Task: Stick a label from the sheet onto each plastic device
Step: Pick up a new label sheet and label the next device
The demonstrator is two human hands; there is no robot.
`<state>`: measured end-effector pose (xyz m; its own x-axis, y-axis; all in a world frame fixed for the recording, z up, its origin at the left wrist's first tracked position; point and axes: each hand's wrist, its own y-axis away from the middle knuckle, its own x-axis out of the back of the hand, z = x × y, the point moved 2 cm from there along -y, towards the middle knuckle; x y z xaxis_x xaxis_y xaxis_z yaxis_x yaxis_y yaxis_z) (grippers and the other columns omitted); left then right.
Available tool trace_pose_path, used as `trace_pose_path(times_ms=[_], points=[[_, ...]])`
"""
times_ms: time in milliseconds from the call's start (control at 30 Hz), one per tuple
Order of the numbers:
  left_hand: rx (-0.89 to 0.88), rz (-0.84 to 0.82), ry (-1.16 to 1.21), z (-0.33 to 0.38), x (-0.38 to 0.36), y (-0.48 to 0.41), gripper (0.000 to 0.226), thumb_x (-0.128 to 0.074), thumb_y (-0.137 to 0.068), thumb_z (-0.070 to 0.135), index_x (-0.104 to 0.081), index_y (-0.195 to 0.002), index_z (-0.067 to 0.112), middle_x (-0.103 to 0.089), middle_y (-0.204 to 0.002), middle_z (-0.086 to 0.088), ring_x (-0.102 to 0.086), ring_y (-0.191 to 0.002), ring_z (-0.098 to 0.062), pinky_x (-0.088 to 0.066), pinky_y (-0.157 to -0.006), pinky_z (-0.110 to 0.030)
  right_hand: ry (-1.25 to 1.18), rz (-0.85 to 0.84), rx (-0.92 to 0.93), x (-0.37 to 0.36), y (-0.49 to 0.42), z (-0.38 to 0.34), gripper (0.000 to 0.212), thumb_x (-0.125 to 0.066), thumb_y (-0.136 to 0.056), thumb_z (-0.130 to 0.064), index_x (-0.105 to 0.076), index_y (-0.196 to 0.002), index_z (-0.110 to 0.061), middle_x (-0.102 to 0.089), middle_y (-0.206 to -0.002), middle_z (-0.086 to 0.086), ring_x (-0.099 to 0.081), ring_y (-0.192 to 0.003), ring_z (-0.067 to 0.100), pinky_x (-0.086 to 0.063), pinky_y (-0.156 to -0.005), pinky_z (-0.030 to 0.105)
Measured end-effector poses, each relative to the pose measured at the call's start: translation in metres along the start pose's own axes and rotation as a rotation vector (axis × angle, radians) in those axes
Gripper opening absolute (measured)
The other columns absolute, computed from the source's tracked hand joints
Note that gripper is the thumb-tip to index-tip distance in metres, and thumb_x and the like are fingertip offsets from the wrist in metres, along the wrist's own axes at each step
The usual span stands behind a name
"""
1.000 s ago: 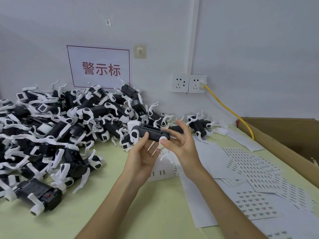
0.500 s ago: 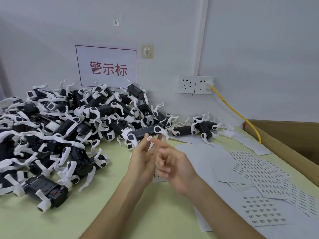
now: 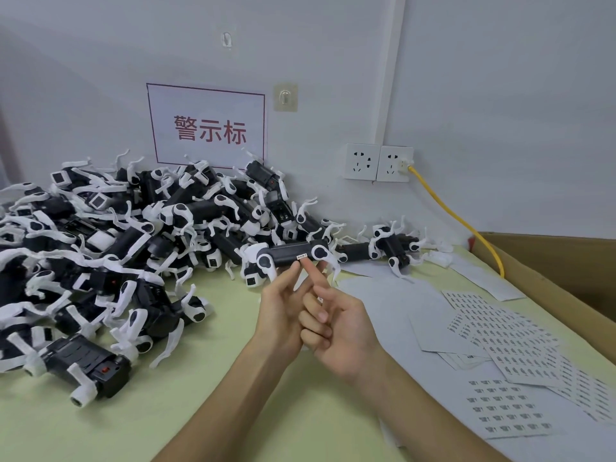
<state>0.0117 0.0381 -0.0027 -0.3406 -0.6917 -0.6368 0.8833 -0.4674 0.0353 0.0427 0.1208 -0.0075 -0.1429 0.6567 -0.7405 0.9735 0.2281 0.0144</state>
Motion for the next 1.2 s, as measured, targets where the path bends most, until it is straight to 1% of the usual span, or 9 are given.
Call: trace_pose_path(times_ms=[100, 167, 333, 533, 667, 900, 967, 1067, 1200], points=[[0.028, 0.012, -0.081, 0.0, -0.001, 0.001, 0.037, -0.063, -0.076, 0.062, -0.083, -0.08, 0.03, -0.052, -0.053, -0.004, -0.052, -0.04, -0.022, -0.04, -0.041, -0.021, -0.018, 0.009, 0.006, 0.0, 0.0, 0.0, 0.049, -0.052, -0.085, -0.013, -0.067, -0.129, -0.028, -0.028, -0.053, -0.002, -0.012, -0.047, 0.011, -0.012, -0.039, 0.021], [0.039, 0.034, -0.104, 0.0, 0.0, 0.001, 0.04, -0.064, -0.078, 0.064, -0.083, -0.083, 0.029, -0.047, -0.044, -0.005, -0.05, -0.036, -0.023, -0.041, -0.038, -0.021, -0.026, 0.011, 0.005, 0.0, 0.0, 0.001, 0.048, -0.052, -0.085, -0.013, -0.069, -0.126, -0.028, -0.028, -0.053, -0.001, -0.012, -0.048, 0.012, -0.012, -0.04, 0.022], [-0.001, 0.063, -0.119, -0.001, 0.001, 0.001, 0.037, -0.062, -0.086, 0.064, -0.078, -0.069, 0.036, -0.047, -0.043, -0.003, -0.049, -0.033, -0.021, -0.039, -0.036, -0.021, -0.022, 0.014, 0.002, 0.0, 0.0, 0.002, 0.047, -0.051, -0.085, -0.012, -0.07, -0.125, -0.028, -0.028, -0.053, -0.001, -0.012, -0.048, 0.011, -0.012, -0.039, 0.021], [0.056, 0.08, -0.11, -0.002, 0.002, -0.001, 0.051, -0.068, -0.071, 0.068, -0.084, -0.091, 0.025, -0.045, -0.045, -0.005, -0.05, -0.035, -0.024, -0.04, -0.037, -0.021, -0.019, 0.003, 0.014, 0.0, -0.001, 0.003, 0.049, -0.052, -0.085, -0.013, -0.066, -0.13, -0.027, -0.028, -0.054, -0.001, -0.012, -0.047, 0.011, -0.015, -0.037, 0.02], [0.08, 0.079, -0.099, -0.002, 0.002, -0.001, 0.053, -0.07, -0.066, 0.069, -0.084, -0.089, 0.023, -0.041, -0.042, -0.005, -0.048, -0.034, -0.024, -0.038, -0.036, -0.019, -0.019, 0.002, 0.02, 0.0, -0.001, 0.005, 0.046, -0.053, -0.084, -0.013, -0.071, -0.123, -0.026, -0.028, -0.055, -0.001, -0.011, -0.047, 0.011, -0.012, -0.037, 0.021], [0.078, 0.083, -0.082, -0.003, 0.005, -0.002, 0.046, -0.072, -0.067, 0.068, -0.083, -0.082, 0.026, -0.047, -0.05, -0.004, -0.049, -0.036, -0.023, -0.038, -0.039, -0.02, -0.017, 0.013, 0.02, 0.0, 0.0, 0.005, 0.047, -0.053, -0.083, -0.013, -0.07, -0.125, -0.026, -0.028, -0.055, -0.001, -0.012, -0.047, 0.012, -0.012, -0.038, 0.021], [0.066, 0.087, -0.067, -0.003, 0.006, -0.003, 0.042, -0.072, -0.068, 0.064, -0.082, -0.078, 0.025, -0.057, -0.053, -0.003, -0.053, -0.039, -0.023, -0.04, -0.04, -0.021, -0.025, 0.011, 0.016, 0.0, 0.0, 0.005, 0.045, -0.053, -0.083, -0.013, -0.072, -0.123, -0.025, -0.028, -0.055, -0.001, -0.011, -0.048, 0.012, -0.013, -0.037, 0.021], [0.017, 0.091, -0.047, -0.002, 0.008, -0.005, 0.032, -0.072, -0.068, 0.058, -0.079, -0.065, 0.027, -0.074, -0.075, 0.005, -0.063, -0.048, -0.02, -0.043, -0.044, -0.024, -0.023, 0.015, 0.006, 0.0, 0.0, 0.006, 0.047, -0.051, -0.085, -0.013, -0.069, -0.127, -0.025, -0.028, -0.054, -0.001, -0.011, -0.048, 0.012, -0.015, -0.036, 0.021], [0.018, 0.095, -0.023, -0.002, 0.009, -0.005, 0.03, -0.073, -0.068, 0.055, -0.08, -0.065, 0.025, -0.078, -0.09, 0.009, -0.067, -0.054, -0.02, -0.045, -0.045, -0.026, -0.009, 0.03, 0.007, 0.0, 0.0, 0.006, 0.049, -0.051, -0.085, -0.013, -0.066, -0.13, -0.025, -0.028, -0.054, -0.001, -0.011, -0.048, 0.012, -0.013, -0.038, 0.021]])
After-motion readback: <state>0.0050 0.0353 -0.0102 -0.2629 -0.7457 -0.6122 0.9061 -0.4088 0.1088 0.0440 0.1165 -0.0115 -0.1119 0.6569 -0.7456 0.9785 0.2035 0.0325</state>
